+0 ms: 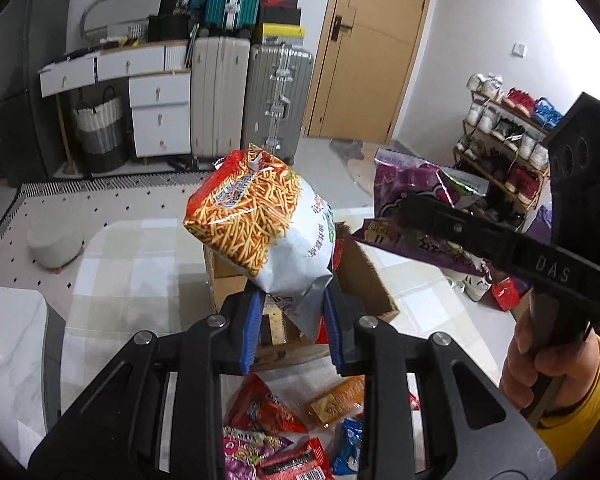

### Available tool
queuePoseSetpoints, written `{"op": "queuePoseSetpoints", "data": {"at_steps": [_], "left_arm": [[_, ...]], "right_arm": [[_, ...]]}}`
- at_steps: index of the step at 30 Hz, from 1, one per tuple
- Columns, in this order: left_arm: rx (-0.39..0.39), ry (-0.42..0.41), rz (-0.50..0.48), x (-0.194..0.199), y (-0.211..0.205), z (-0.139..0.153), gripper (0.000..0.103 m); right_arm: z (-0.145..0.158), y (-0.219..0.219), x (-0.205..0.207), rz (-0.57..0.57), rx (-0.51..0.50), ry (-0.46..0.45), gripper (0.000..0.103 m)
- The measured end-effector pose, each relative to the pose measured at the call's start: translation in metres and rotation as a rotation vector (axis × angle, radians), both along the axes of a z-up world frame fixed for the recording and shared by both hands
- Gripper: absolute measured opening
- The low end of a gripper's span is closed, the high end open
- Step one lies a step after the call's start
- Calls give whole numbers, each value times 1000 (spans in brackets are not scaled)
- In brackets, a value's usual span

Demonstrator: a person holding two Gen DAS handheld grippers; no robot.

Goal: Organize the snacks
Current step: 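Carry both bags over the cardboard box and lower them inside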

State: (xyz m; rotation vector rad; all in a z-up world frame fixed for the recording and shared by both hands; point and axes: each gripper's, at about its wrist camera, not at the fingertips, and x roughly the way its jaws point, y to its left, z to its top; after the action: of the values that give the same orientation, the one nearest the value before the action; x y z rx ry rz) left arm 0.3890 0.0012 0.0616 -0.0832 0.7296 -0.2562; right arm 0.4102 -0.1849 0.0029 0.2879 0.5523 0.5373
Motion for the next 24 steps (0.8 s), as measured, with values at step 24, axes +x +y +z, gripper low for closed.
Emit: {"op": "queuePoseSetpoints", "data": {"at_steps": [24], "left_arm": [[122,197,-16,141,-39,-135,25]], "right_arm": [[-102,28,82,5,-191,224,44]]}}
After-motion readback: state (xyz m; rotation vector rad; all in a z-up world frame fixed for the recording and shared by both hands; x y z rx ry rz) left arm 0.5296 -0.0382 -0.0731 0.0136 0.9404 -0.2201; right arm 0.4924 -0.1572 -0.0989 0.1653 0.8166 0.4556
